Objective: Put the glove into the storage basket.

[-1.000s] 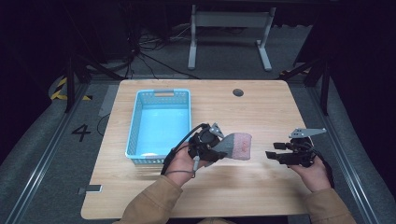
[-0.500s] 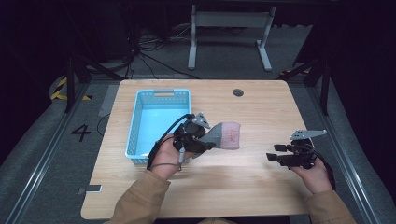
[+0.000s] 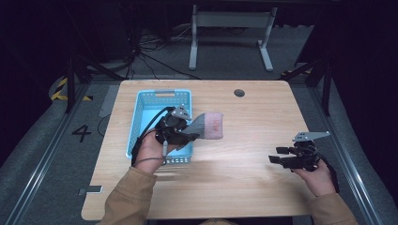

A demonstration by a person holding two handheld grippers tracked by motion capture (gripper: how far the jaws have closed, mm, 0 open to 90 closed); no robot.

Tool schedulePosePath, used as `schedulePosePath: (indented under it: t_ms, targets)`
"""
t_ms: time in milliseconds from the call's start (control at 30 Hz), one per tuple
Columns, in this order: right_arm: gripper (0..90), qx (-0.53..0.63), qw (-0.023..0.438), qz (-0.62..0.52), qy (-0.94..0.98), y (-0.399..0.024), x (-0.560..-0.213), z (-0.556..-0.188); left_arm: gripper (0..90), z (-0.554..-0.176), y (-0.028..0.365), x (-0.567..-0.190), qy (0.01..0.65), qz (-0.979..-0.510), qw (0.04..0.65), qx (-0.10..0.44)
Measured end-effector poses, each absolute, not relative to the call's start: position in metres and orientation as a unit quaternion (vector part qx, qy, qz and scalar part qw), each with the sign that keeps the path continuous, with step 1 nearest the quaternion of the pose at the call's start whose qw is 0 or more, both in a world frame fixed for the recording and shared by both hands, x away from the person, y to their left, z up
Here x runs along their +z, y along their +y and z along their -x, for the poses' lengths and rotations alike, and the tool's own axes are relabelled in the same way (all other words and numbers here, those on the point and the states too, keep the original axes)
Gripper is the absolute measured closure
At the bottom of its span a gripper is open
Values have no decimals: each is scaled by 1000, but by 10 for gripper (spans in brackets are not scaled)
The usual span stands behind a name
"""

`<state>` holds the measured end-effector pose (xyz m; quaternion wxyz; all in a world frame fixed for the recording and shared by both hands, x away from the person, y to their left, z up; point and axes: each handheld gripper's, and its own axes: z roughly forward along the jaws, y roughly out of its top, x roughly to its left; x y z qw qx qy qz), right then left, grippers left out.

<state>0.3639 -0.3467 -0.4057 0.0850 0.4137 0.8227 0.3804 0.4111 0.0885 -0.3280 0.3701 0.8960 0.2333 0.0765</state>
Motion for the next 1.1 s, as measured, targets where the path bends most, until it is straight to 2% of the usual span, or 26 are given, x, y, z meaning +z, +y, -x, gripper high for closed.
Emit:
schedulePosePath:
  t_ms: [700, 1100]
  targets:
    - [376, 368, 91, -414, 827, -345, -406, -364, 638, -432, 157, -337, 282, -880, 371, 93]
    - [372, 366, 89, -412, 830, -343, -407, -364, 638, -451, 173, -357, 308, -888, 333, 74]
